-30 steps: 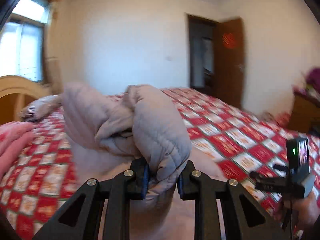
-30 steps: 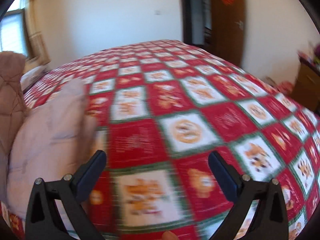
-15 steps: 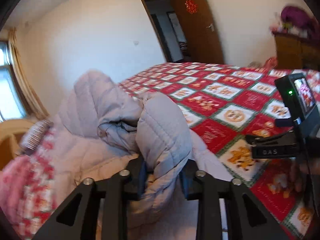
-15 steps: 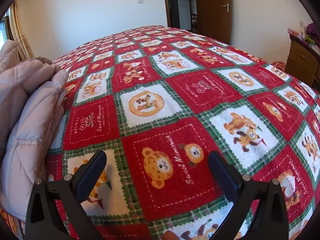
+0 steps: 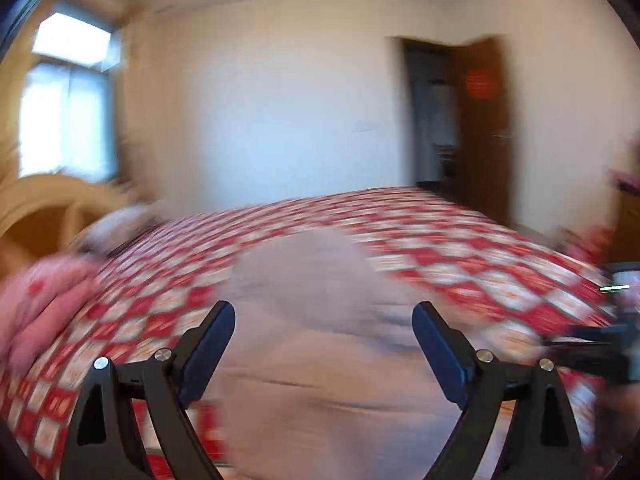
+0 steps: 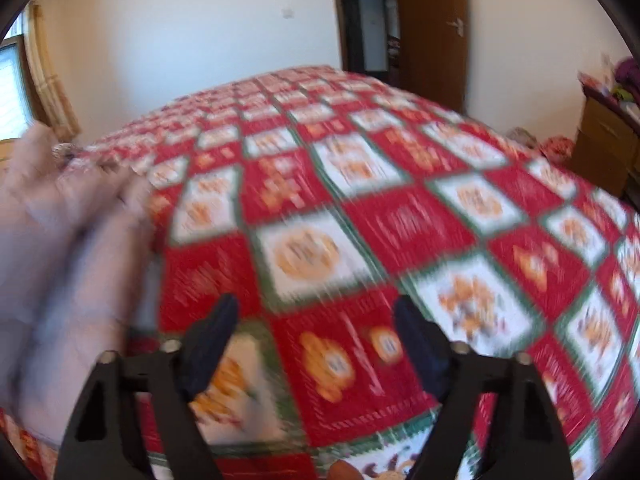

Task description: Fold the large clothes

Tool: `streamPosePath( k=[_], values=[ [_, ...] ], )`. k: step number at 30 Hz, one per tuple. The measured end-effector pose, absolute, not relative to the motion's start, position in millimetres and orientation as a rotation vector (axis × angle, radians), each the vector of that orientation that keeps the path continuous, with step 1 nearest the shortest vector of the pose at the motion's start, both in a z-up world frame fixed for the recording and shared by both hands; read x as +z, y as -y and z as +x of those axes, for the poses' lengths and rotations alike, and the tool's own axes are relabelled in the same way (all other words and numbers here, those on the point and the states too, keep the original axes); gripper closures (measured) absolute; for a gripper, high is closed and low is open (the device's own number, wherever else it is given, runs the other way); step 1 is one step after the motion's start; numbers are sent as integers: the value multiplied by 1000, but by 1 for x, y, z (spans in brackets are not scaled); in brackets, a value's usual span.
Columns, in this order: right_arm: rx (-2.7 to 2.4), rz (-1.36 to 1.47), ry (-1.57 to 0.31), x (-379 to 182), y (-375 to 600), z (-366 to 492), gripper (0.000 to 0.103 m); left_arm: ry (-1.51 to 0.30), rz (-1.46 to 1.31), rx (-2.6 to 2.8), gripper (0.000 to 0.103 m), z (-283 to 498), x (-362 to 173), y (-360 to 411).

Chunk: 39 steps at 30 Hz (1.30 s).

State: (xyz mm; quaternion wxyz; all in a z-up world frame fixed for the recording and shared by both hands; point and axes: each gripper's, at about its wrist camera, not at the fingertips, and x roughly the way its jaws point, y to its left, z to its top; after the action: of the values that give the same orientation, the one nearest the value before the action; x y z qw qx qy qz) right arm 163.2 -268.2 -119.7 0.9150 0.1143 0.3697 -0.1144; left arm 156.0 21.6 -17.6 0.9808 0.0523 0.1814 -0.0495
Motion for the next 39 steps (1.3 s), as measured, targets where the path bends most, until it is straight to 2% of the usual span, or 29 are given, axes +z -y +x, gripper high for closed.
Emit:
streamPosePath(
  k=[1,3,8,13,17,21,29,34,36,37,39],
  values=[
    [-211,225,-745,-104,263,170,34,-398,55,-16,12,178,-21,-48],
    [-161,211,-718,-71,247,186,41,-466,-42,113,12,218,-33,-95],
    [-75,172,-695,-8,183,235,41,-621,-225,290,12,290,-69,-166],
    [4,171,-737,18,108,297,40,-676,-319,218,12,322,-92,-172],
    [56,162,-738,4,67,326,40,-685,-323,92,12,333,-102,-151],
    [66,154,-804,-34,62,328,41,-655,-153,11,12,325,-103,-96],
    [-33,342,-831,-109,155,274,39,-576,112,-93,12,297,-109,1],
    [-68,351,-780,-95,171,266,38,-611,144,-74,12,300,-104,6],
    [-78,306,-700,-67,167,262,51,-626,81,-53,12,298,-91,-5],
    [-79,288,-663,-55,163,263,63,-615,51,-48,12,296,-82,-11],
    [-47,265,-638,-38,155,274,71,-581,11,-27,12,295,-61,-17]
  ],
)
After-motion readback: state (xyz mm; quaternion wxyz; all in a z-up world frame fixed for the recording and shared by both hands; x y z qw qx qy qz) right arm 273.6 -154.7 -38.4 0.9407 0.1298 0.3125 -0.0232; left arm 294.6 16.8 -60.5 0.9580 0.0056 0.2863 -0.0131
